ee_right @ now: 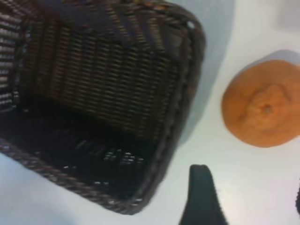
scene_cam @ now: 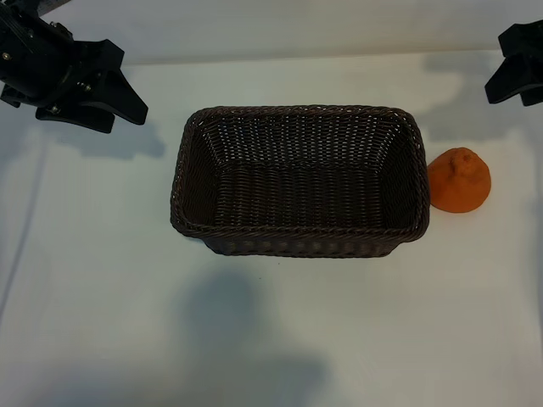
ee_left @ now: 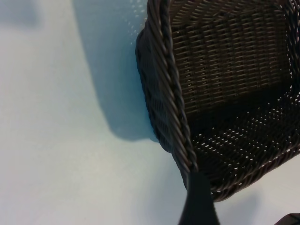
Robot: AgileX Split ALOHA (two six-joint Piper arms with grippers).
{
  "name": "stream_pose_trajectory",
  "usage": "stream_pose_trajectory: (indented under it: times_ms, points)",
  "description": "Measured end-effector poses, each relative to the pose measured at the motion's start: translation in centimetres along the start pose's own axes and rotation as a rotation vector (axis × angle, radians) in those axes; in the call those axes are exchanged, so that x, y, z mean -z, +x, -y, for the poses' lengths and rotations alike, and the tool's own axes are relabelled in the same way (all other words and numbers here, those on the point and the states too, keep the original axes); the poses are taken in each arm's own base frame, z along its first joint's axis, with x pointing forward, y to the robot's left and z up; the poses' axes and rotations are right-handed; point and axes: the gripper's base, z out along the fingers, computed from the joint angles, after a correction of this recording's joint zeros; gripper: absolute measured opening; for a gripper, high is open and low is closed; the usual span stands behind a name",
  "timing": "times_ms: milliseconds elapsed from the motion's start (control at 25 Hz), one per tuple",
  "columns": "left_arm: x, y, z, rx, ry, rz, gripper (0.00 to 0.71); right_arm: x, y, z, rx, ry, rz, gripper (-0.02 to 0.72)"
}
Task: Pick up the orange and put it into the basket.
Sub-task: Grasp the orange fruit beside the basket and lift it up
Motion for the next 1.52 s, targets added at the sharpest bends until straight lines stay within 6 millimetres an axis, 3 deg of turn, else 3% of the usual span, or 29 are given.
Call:
stream_pose_trajectory:
  times_ms: [200,560,880,1240,1520]
  points:
    - [0.0,0.0,0.0,0.000,0.000,0.000,0.547,0.0,0.2,0.7,0.011,0.078,-0.018,0.526]
    - [0.0,0.0,0.0,-0.003,0.000,0.000,0.547,-0.2,-0.1,1.1,0.018,0.104,-0.004,0.532]
    - [0.0,0.0,0.0,-0.003,0.000,0.000,0.547,-3.9,-0.4,2.7,-0.019,0.091,-0.105,0.532]
    - [0.0,0.0,0.0,-0.003,0.000,0.000,0.547,-5.5,-0.8,3.6,-0.027,0.105,-0.084,0.533]
    - [0.0,0.0,0.0,-0.003,0.000,0.000,0.547,-8.2,1.4,4.5,-0.035,0.101,-0.083,0.533]
